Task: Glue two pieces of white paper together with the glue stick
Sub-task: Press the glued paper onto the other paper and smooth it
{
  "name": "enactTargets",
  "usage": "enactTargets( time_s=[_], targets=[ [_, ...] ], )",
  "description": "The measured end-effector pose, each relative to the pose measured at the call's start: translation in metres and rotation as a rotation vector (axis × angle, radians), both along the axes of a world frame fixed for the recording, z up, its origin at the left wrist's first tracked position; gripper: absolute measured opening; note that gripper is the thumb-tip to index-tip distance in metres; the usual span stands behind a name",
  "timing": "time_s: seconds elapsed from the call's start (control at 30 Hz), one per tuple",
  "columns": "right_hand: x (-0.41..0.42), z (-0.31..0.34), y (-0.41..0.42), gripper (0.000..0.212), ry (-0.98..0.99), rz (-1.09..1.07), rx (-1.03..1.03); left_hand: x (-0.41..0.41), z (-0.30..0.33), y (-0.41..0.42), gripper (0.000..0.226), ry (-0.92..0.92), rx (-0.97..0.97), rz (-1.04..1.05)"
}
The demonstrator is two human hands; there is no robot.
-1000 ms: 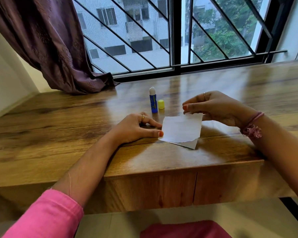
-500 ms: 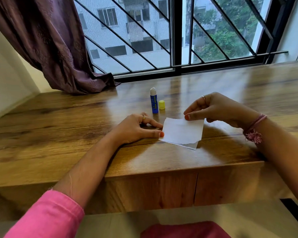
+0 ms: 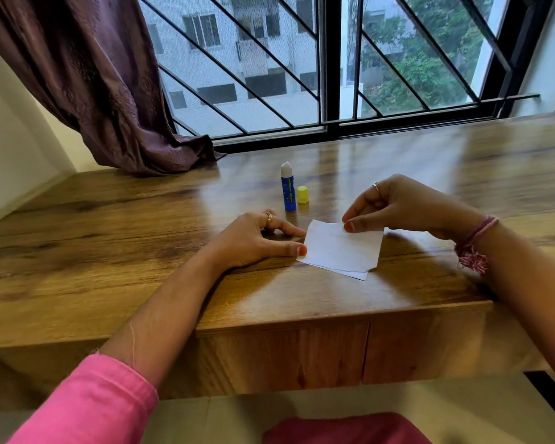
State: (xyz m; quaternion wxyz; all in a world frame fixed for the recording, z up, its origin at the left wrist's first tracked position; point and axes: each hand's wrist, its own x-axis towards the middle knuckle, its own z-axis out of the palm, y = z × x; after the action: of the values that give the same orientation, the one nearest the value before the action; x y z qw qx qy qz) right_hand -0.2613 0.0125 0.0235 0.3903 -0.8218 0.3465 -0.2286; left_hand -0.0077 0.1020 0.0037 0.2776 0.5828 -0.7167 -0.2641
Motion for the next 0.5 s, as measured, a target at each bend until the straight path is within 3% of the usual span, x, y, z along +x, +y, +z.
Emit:
enactTargets(
  time_s=[0.5],
  targets=[
    [-0.0016, 0.0014, -0.0021, 0.013, 0.118, 0.048, -0.144, 0.0015, -0.0013, -0.0016, 0.031, -0.005, 0.024, -0.005]
  ],
)
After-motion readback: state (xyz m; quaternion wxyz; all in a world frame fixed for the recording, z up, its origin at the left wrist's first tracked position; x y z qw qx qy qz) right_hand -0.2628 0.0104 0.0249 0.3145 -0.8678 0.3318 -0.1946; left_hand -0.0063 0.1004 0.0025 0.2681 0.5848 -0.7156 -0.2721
